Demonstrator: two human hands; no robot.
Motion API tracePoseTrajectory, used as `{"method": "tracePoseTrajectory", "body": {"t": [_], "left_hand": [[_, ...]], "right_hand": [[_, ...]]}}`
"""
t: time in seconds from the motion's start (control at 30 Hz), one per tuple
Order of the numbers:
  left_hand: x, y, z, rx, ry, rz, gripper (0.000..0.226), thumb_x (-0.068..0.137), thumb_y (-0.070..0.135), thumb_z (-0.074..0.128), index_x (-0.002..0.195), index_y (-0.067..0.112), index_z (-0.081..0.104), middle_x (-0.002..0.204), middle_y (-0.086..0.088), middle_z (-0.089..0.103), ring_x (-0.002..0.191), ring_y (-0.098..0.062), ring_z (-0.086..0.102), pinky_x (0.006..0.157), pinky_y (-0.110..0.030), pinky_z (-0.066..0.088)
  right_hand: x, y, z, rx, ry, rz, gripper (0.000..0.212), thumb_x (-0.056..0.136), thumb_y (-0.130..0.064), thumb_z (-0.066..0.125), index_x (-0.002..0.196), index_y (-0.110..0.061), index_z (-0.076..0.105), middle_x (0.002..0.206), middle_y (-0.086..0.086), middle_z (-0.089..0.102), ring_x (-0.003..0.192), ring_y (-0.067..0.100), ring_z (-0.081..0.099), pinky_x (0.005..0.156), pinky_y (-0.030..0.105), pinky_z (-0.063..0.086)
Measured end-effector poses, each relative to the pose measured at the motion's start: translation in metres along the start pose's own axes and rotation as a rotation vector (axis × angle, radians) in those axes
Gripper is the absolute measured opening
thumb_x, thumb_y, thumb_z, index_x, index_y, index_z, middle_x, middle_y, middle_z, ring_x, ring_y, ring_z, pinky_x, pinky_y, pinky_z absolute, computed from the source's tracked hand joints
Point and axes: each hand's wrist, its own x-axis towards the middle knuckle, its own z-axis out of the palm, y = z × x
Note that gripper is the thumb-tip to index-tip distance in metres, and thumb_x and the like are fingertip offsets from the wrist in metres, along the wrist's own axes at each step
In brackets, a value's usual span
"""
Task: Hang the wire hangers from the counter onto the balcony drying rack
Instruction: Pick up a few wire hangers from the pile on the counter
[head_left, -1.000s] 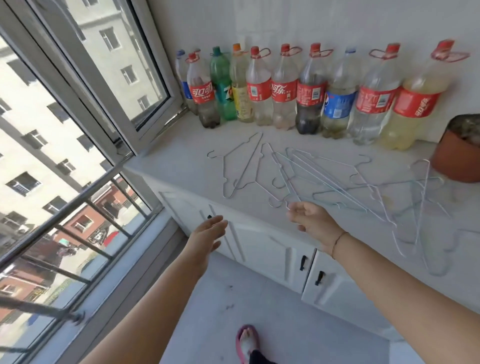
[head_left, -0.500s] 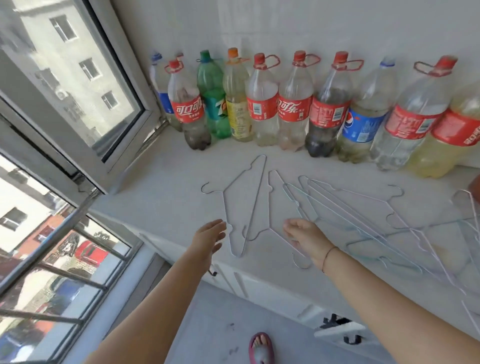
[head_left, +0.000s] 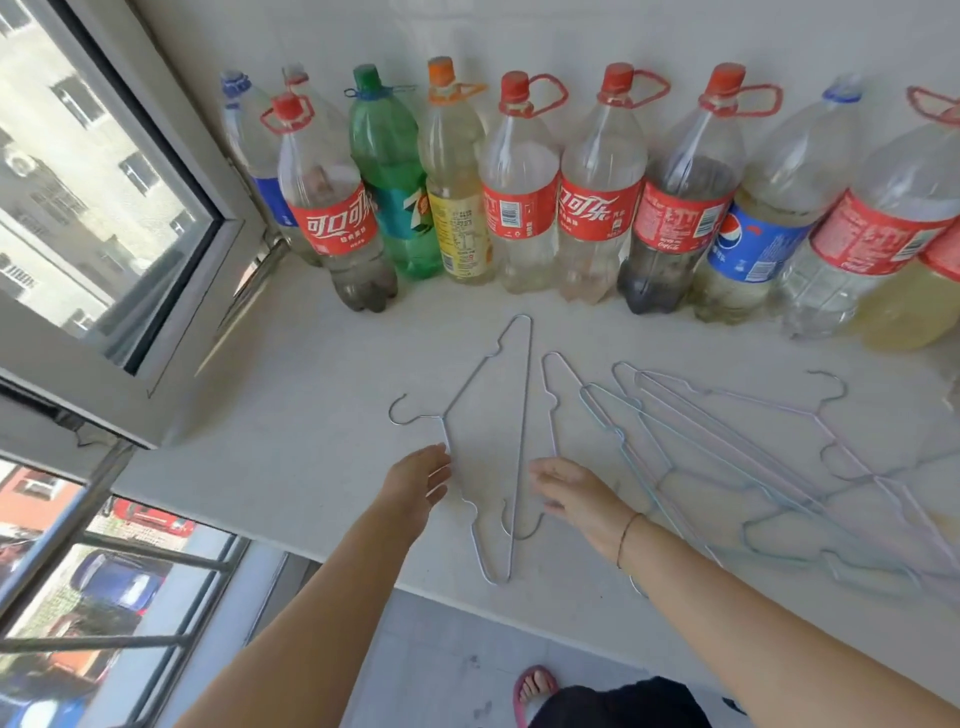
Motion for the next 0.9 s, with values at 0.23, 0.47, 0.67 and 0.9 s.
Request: {"method": "tracePoseTrajectory", "body": {"t": [0.23,0.47,0.67,0.9], "left_hand": [[0.007,0.007,0.002,-0.047,-0.006,-0.126,0.008,0.087,0.020,0.061,0.081,0.015,0.062,0.082,-0.004,0.061,0.073,-0.017,0.058,0.068,-0.028,0.043],[0.014,0.018,0.006,0.000,-0.107,-0.158,0.009,0.084,0.025,0.062,0.080,0.017,0.064,0.082,-0.002,0.062,0.073,-0.016,0.057,0.073,-0.028,0.042],[0.006,0.023,0.017,-0.098,-0.215,-0.154,0.019,0.094,0.024,0.051,0.089,0.010,0.063,0.074,-0.004,0.067,0.071,-0.019,0.063,0.072,-0.032,0.050],[-0.014,0.016,0.022,-0.132,-0.238,-0.105,0.018,0.093,0.021,0.053,0.098,0.010,0.066,0.072,-0.002,0.059,0.068,-0.016,0.056,0.070,-0.029,0.048]], "right_hand": [[0.013,-0.004,0.006,-0.002,-0.058,0.035,0.026,0.093,-0.014,0.051,0.118,-0.014,0.052,0.126,0.009,0.056,0.122,0.020,0.051,0.102,0.033,0.038],[0.014,-0.007,-0.003,0.003,-0.095,0.050,0.034,0.094,-0.016,0.049,0.127,-0.009,0.049,0.129,0.009,0.055,0.121,0.020,0.052,0.097,0.031,0.041],[0.003,-0.003,-0.042,0.142,0.057,0.048,0.029,0.096,-0.017,0.046,0.123,-0.008,0.051,0.116,0.013,0.060,0.106,0.022,0.057,0.087,0.027,0.047],[-0.024,0.007,-0.105,0.240,0.290,0.007,0.024,0.097,-0.014,0.043,0.115,-0.006,0.056,0.109,0.014,0.061,0.103,0.025,0.057,0.086,0.033,0.047]]}}
